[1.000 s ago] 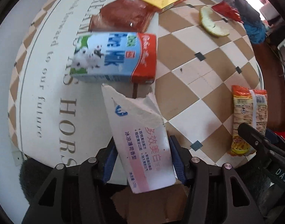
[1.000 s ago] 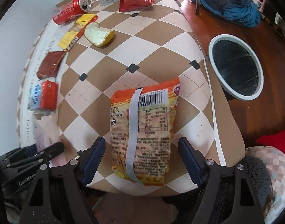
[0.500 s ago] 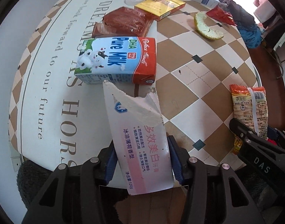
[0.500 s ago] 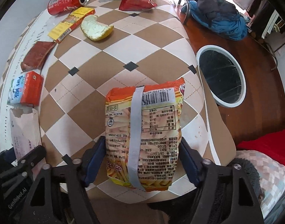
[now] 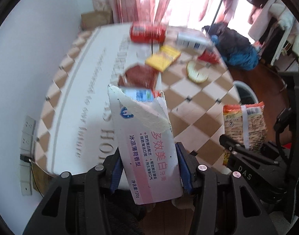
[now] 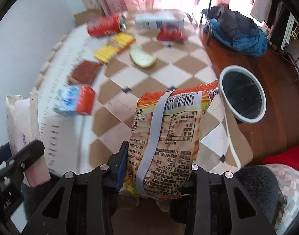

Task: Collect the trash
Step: 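Carry both items over the trash bin and open both tools to drop them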

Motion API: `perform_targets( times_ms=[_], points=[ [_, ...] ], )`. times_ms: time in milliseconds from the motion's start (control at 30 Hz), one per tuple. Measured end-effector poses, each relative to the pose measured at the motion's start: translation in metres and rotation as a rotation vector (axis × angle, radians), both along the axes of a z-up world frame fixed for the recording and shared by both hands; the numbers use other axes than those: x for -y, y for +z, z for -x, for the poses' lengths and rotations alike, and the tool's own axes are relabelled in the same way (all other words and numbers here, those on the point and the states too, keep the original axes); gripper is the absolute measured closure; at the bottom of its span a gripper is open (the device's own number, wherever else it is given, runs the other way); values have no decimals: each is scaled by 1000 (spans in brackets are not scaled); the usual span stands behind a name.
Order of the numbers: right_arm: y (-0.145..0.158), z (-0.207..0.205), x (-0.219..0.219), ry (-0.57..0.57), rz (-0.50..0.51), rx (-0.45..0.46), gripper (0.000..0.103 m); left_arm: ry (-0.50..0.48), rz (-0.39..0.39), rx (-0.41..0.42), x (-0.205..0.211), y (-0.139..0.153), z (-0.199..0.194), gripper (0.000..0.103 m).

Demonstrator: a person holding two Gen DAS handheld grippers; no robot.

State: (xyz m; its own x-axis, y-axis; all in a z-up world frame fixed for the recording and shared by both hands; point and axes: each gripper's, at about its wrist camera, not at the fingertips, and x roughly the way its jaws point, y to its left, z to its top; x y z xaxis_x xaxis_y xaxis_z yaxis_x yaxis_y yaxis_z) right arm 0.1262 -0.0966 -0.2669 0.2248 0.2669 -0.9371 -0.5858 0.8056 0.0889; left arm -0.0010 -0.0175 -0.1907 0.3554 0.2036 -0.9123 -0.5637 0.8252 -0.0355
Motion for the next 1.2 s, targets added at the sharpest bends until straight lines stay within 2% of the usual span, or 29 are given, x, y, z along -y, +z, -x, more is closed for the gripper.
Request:
perform_targets(
  times_ms=[167,333,467,567,667,733,767,900,1033,1100,1133,1167,1200],
  points=[
    [61,-7,24,-12,-126,50,62,-42,-51,100,10,47,-14,57],
    [117,-33,64,-51,-226,99,62,-120,-54,174,32,92,-50,57],
    [141,-76,107,-110,-263,122,62,-201,-37,201,55,109,-107,57],
    [145,-118,146,-164,-254,145,62,-272,-8,195,76,103,-170,57],
    [124,-173,186,-237,-206,139,62,-345,37,175,100,82,-240,57],
    [102,-206,206,-275,-171,123,62,-398,96,142,117,56,-292,56],
    [86,-225,217,-296,-154,105,62,-416,119,128,124,48,-308,56],
    [22,-293,252,-347,-109,6,62,-469,239,16,146,-22,-402,55],
    [-44,-345,268,-379,-72,-80,62,-492,273,-86,162,-80,-463,53],
    [-73,-362,270,-380,-75,-121,62,-480,280,-142,163,-110,-487,49],
    [-85,-369,272,-391,-82,-140,62,-470,283,-168,163,-124,-497,40],
    [-97,-376,274,-395,-84,-157,62,-457,284,-186,162,-132,-503,28],
    [-109,-382,274,-392,-89,-181,62,-440,293,-200,159,-142,-509,21]
  ],
)
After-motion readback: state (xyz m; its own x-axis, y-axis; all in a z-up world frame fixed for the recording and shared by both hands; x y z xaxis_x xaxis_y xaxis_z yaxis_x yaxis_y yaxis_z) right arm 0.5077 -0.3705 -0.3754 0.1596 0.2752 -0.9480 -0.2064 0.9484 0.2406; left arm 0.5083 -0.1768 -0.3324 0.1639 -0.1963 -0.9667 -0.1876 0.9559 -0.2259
